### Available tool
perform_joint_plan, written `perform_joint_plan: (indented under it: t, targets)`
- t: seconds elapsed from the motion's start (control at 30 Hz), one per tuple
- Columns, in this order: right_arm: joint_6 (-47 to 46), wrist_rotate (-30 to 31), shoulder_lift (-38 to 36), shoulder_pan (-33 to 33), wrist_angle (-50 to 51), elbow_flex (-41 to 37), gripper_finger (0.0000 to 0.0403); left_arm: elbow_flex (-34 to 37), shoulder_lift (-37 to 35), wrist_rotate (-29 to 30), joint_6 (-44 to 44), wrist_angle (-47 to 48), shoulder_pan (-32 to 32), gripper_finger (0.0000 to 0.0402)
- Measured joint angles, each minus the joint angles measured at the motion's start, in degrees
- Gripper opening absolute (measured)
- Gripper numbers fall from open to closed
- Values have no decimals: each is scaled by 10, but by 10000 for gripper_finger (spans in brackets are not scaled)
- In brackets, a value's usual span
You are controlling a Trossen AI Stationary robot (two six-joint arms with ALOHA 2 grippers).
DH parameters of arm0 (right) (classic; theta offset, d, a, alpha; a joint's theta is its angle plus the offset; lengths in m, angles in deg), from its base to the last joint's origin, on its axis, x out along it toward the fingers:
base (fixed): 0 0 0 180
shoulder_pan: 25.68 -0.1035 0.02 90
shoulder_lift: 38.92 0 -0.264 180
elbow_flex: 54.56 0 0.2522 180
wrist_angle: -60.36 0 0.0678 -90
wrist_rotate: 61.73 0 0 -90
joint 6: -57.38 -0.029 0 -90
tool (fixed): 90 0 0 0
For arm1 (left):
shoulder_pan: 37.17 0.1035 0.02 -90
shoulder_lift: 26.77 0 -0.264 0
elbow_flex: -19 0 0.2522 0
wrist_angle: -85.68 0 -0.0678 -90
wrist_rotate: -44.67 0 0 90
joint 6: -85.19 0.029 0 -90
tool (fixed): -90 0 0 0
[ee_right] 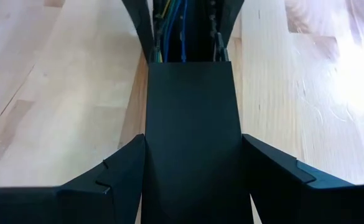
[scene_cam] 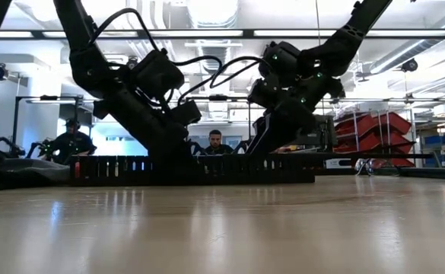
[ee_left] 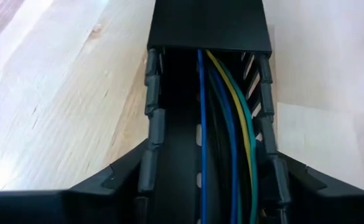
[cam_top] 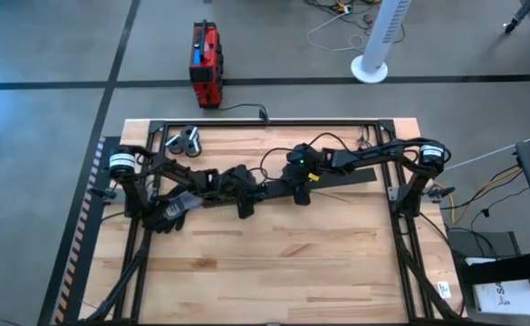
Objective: Ziptie cables
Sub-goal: Close the black cable duct
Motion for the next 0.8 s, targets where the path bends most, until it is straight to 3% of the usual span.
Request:
perform_joint_plan:
  t: [0.23,0.4,0.6,0.8]
  targets:
    - [18,-25,2,-5,13,6,218,-8,1,1,10,5,0,232]
    - [4,58,-2,-6,39,11,218,-4,1,1,10,-2,0,216]
    - [-12,47,-2,-1,59,12,218,1,2,0,2,-6,0,234]
    - [-4,40,-1,-4,70,11,218,-2,3,-1,4,-8,1,221]
